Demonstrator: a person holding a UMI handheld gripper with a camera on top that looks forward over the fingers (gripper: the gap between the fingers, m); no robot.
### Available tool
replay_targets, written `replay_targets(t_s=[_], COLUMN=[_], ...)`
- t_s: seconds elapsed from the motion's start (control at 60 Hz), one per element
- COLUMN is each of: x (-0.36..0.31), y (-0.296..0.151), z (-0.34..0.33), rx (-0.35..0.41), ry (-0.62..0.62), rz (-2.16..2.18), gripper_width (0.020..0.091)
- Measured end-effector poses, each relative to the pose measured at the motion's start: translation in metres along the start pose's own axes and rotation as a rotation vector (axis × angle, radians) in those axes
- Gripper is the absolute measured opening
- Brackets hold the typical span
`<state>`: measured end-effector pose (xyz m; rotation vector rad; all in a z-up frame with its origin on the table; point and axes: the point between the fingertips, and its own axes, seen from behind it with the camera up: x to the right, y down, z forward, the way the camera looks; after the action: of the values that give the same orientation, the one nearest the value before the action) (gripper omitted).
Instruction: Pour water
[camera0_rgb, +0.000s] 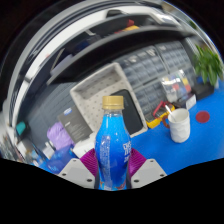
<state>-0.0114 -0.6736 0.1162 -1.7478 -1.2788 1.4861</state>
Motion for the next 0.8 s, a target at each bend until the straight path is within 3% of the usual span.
replay_targets(t_s=[0.267, 0.483, 0.8], x=[0.052, 0.076, 0.085], y=[-0.040, -0.060, -0.080], z=[0.042, 0.056, 0.064], rx=[-0.146, -0.136, -0.137], ry=[-0.013, -0.042, -0.067], rz=[0.641, 1.106, 1.455], gripper_width=[0.0359, 0.0375, 0.0375])
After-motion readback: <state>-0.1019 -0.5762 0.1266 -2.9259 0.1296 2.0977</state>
